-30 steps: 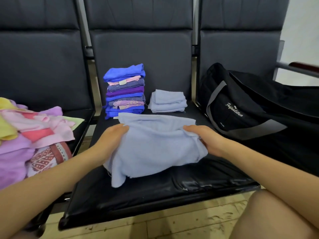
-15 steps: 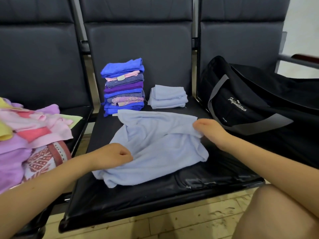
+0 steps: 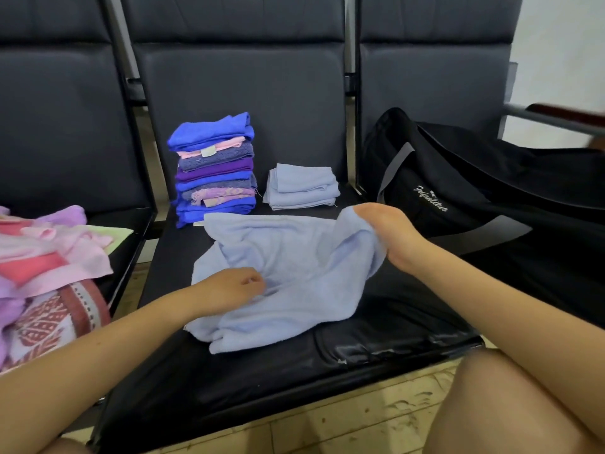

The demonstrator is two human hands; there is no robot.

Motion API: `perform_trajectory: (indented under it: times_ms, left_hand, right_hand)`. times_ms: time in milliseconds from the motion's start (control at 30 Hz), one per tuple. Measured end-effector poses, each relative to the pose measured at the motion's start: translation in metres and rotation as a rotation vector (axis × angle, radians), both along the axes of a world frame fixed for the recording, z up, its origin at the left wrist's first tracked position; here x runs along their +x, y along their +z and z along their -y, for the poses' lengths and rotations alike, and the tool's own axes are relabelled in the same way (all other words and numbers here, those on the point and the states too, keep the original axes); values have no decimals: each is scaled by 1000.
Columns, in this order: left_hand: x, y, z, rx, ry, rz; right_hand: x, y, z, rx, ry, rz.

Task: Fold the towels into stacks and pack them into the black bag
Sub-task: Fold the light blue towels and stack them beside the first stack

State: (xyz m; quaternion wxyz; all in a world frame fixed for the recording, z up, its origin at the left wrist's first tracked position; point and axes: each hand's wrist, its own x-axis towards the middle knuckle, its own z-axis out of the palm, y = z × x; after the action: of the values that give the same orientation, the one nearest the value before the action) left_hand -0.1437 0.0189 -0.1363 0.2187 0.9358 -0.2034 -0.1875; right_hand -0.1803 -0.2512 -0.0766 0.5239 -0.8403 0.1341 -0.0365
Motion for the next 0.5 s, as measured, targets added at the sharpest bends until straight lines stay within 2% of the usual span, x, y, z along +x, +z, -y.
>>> perform_trajectory:
  times_ms: [67, 100, 167, 300, 400, 500]
  left_hand:
    - [0, 1, 12, -224, 45, 32]
    - [-2, 2, 19, -295, 59, 67]
    - [-1, 1, 32, -370, 101, 109]
    - [4, -12, 55, -452, 178, 26]
    - [10, -17, 62, -358, 30, 51]
    - [14, -18, 65, -20, -266, 109]
  right_hand:
    - [-12, -5, -7, 175, 41, 163]
    - [-13, -6, -10, 158, 86, 180]
    - [-8, -14, -13, 94, 151, 106]
    - [-9, -31, 7, -1, 179, -167]
    - [-22, -50, 34, -151, 424, -216]
    - [-29, -60, 41, -290, 529, -193]
